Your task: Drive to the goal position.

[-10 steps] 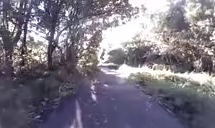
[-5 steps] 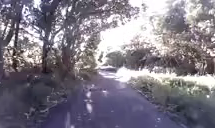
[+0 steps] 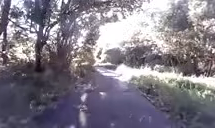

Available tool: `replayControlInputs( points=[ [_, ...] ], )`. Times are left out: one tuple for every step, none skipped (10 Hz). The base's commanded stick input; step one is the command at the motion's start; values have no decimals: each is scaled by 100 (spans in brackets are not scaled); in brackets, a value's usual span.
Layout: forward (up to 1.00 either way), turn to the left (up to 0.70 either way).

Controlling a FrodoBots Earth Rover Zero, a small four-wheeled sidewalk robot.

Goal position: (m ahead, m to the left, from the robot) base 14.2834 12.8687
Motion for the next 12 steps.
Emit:
replayControlInputs(
  points=[
    [70,0],
    [70,0],
    [70,0],
    [70,0],
    [70,0],
    [70,0],
    [70,0],
    [70,0],
    [70,0],
    [70,0],
    [70,0],
    [70,0]
  ],
)
